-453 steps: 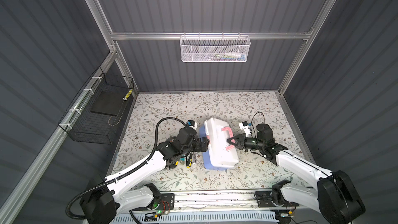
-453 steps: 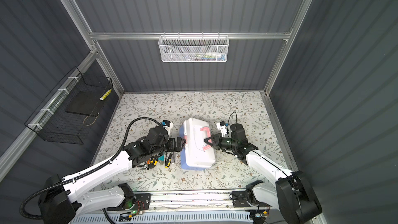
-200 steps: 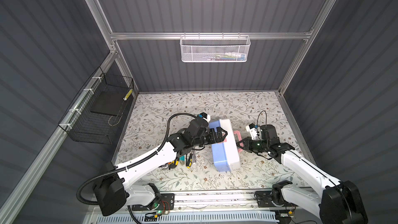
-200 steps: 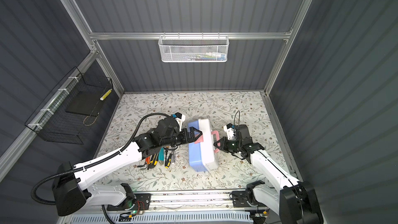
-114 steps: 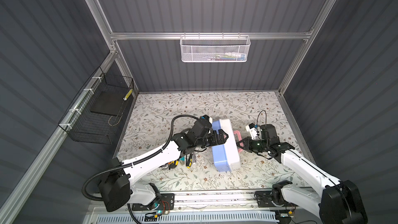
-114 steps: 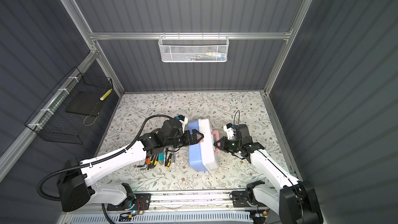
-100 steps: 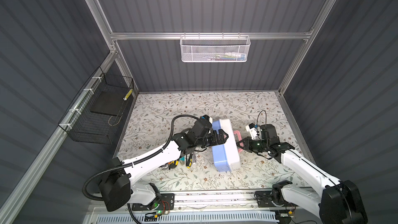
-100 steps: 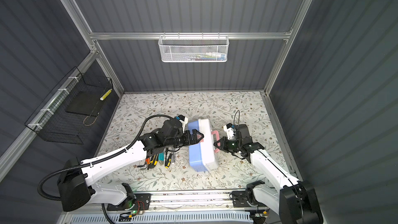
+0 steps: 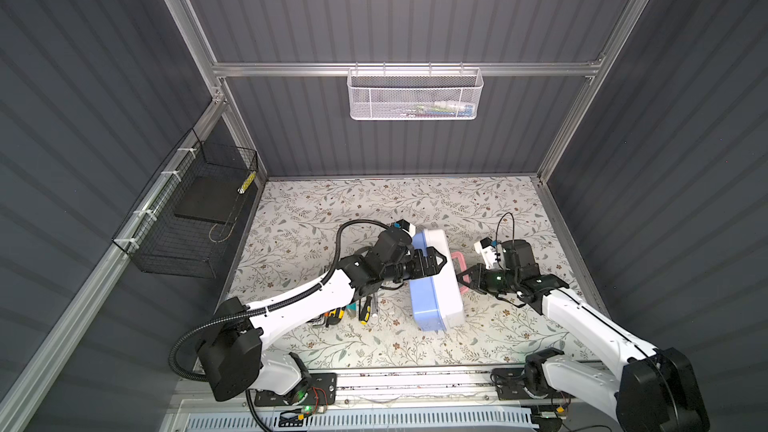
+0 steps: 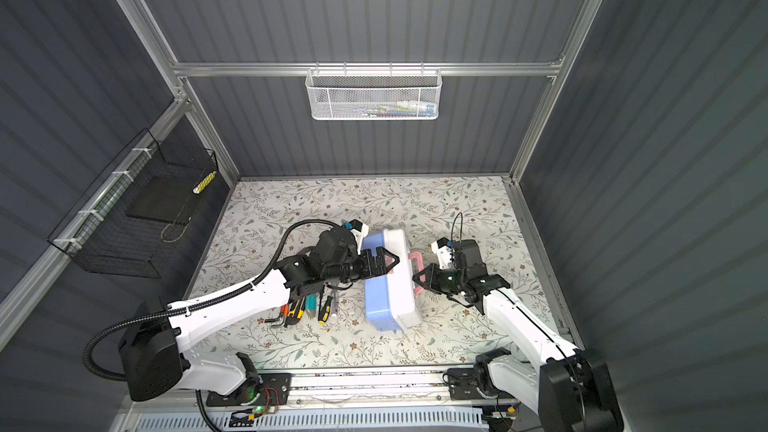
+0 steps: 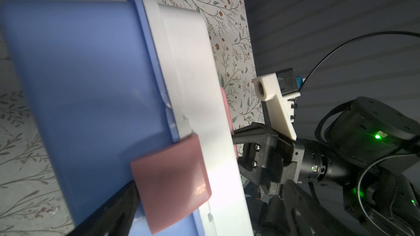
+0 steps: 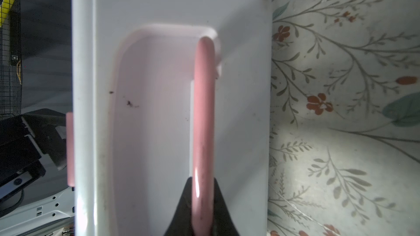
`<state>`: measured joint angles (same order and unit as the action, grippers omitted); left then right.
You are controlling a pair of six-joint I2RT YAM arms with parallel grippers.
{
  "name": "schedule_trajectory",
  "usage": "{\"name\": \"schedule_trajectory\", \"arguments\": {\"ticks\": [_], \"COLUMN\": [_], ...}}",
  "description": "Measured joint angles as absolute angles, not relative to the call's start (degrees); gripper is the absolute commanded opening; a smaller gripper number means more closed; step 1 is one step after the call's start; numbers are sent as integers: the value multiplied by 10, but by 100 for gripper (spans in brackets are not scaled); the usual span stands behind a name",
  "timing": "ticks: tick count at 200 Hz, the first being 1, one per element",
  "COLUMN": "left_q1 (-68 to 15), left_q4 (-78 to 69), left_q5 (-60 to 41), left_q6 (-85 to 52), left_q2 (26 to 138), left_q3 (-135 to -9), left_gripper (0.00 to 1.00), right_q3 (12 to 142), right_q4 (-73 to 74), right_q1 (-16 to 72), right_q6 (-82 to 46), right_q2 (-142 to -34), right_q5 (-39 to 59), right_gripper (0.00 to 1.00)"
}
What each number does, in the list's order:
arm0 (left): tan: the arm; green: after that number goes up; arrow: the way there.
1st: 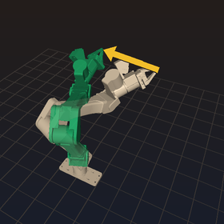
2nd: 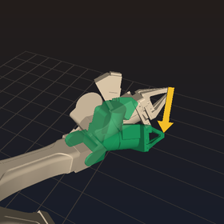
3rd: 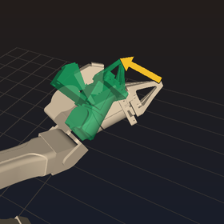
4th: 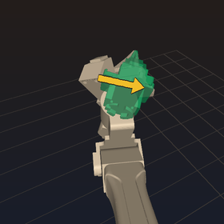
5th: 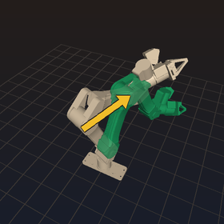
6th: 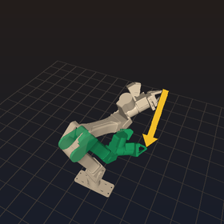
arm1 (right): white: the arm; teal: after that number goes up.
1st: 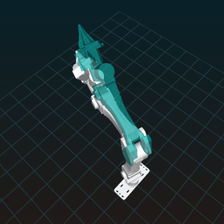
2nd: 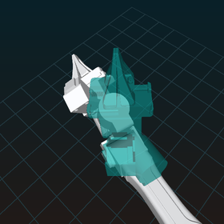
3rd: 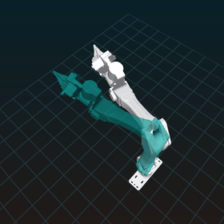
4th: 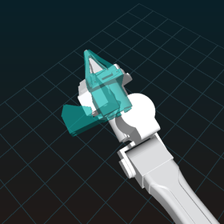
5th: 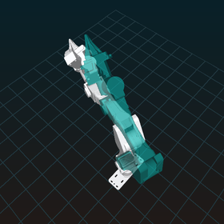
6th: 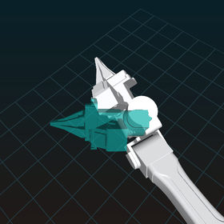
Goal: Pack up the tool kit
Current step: 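Hold the toolbox standing on its side with both grippers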
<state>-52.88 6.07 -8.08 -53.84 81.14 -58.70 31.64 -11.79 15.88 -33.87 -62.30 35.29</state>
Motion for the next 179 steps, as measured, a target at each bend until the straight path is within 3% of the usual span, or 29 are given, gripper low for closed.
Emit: {"name": "schedule_trajectory", "arguments": {"ticks": [53,147,179], "left_q1": [-528,-524,-525], "left_q4": [23,-181,-167], "left_q5": [-94,-166,-166], "left_q6": [-547,-583,-570], "left_q2": [812,839,837], "left_q3": [-573,-514,-519], "left_gripper": [99,99,100], "right_q3": [316,325,327], "right_q4": [-120,-139,-146], "right_q1": [158,155,156], "right_q6": [-333,-324,-321], "right_q2": [-623,-624,-622], "right_q5": [347,316,308], "right_gripper": [0,0,0]}}
